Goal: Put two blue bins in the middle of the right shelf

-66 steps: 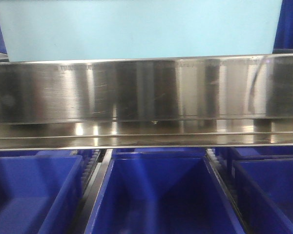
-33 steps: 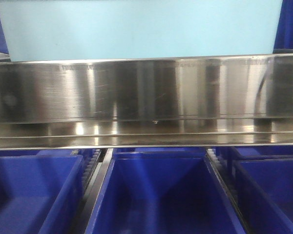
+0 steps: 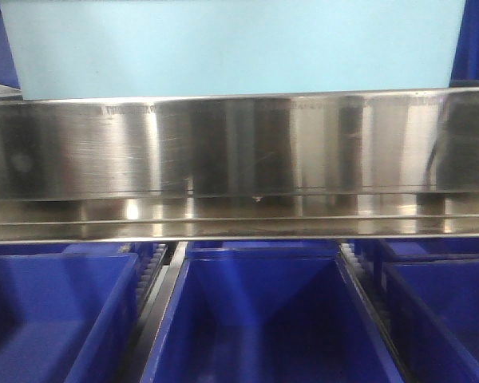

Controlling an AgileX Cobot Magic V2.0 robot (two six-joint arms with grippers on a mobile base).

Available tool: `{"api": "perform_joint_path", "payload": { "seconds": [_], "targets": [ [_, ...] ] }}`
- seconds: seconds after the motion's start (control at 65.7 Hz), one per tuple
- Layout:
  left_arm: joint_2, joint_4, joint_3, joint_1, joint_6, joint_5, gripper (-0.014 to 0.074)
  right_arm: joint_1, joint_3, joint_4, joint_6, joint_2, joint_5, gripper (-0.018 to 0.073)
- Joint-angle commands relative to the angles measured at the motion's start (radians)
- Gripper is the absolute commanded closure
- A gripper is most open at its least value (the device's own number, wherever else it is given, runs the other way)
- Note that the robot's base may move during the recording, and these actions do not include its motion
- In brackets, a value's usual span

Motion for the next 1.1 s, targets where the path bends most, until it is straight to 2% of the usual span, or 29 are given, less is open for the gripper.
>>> {"api": "perform_joint_path", "payload": {
  "seconds": [0.0, 0.335, 0.807, 1.08],
  "targets": [
    [0.001, -0.019, 0.008, 0.002, 0.004, -0.006, 0.0251, -0.004, 0.002, -0.022, -0.010, -0.016, -0.008, 0.0282],
    [0.001, -0.035, 0.006, -0.009, 0.004, -0.006, 0.0251, -0.004, 0.002, -0.043, -0.010, -0.036, -0.008, 0.0282],
    [0.001, 0.016, 0.006, -0.010, 0.004, -0.006, 0.0251, -0.004, 0.002, -0.047, -0.010, -0.040, -0.008, 0.0282],
    [0.001, 0.016, 0.006, -0.010, 0.004, -0.006, 0.0251, -0.004, 0.002, -0.047, -0.010, -0.038, -0.008, 0.0282]
  ]
}}
